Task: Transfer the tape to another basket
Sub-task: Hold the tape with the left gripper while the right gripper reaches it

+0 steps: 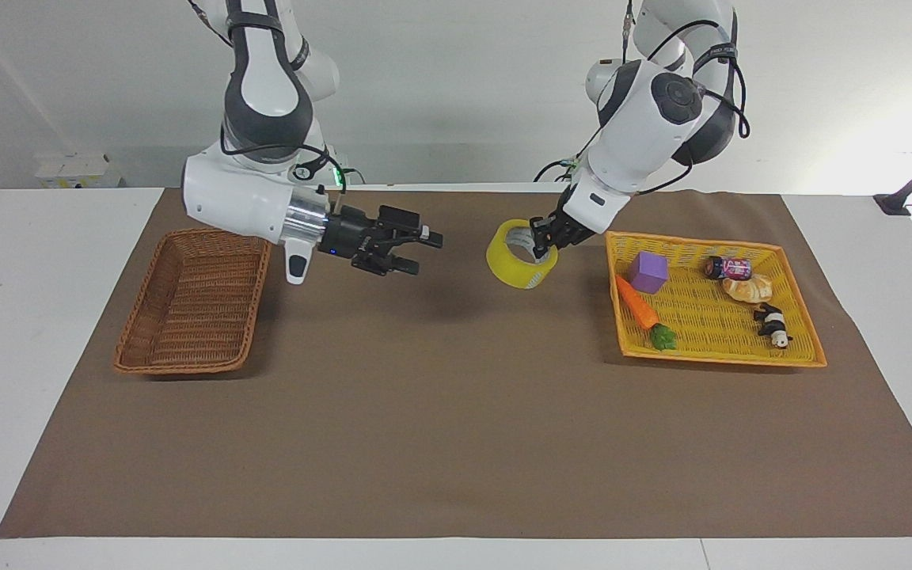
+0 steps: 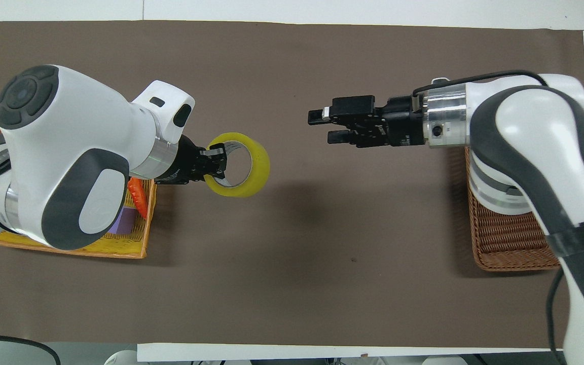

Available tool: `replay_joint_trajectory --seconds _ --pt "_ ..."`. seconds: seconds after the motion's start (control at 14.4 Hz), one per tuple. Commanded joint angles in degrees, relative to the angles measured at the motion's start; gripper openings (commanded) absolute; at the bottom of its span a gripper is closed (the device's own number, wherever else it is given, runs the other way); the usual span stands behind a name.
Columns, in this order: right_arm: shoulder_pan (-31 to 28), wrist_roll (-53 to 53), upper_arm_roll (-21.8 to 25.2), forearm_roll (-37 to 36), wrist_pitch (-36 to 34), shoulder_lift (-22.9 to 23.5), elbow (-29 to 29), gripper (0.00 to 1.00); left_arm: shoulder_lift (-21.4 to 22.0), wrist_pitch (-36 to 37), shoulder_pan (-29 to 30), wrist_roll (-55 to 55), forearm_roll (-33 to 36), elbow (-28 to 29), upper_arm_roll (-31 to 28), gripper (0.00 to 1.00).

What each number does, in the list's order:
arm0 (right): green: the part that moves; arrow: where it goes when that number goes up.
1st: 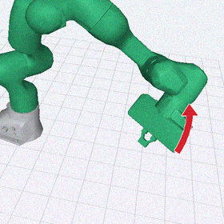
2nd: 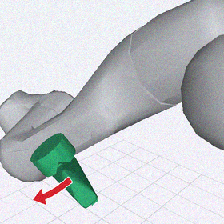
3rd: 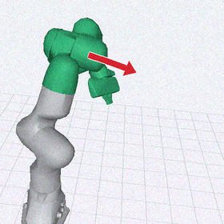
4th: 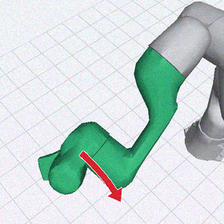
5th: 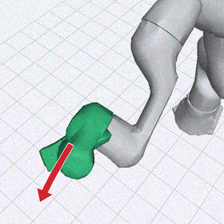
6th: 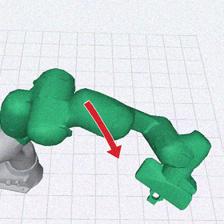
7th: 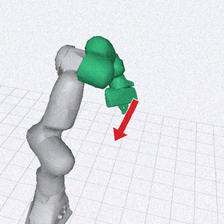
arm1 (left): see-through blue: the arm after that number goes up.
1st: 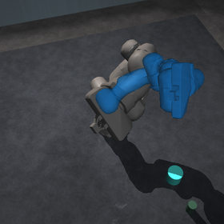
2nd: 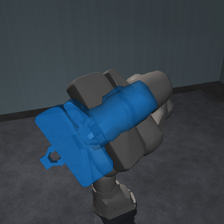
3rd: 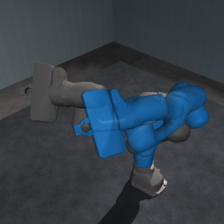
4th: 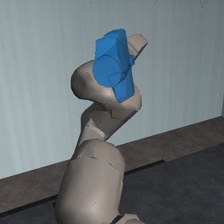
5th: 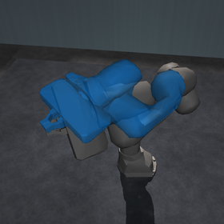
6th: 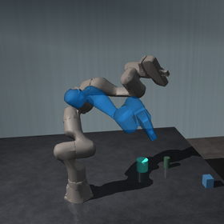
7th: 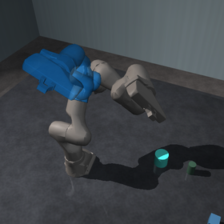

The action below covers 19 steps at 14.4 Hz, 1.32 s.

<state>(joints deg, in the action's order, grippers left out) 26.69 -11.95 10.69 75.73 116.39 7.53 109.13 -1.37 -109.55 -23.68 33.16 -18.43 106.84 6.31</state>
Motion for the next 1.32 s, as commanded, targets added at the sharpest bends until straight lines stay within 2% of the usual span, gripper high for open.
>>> replay_joint_trajectory --seconds 0.0,0.28,0.7,1.11,1.25 --pt "2.0 -1.8 0.2 2.1 1.9 0.5 1.1 0.99 0.5 0.2 -0.5 -0.6 -0.2 0.1 -0.4 0.01" --pt "3.5 -2.3 0.1 3.8 1.9 0.9 2.4 0.99 0.8 0.2 -0.5 -0.5 -0.2 0.7 -0.4 0.01" --pt "7.6 -6.5 0.1 4.9 5.8 0.2 5.2 0.99 0.8 -1.0 -0.5 -0.5 -0.2 0.9 -0.3 0.01" --pt "9.9 -6.5 0.1 6.3 8.3 0.2 5.5 0.99 0.8 -0.9 -0.6 -0.4 -0.2 0.9 -0.3 0.02" --pt "10.0 -6.5 0.1 6.3 8.8 0.2 5.5 0.96 0.8 -0.8 -0.5 -0.4 -0.2 0.9 -0.3 0.01"
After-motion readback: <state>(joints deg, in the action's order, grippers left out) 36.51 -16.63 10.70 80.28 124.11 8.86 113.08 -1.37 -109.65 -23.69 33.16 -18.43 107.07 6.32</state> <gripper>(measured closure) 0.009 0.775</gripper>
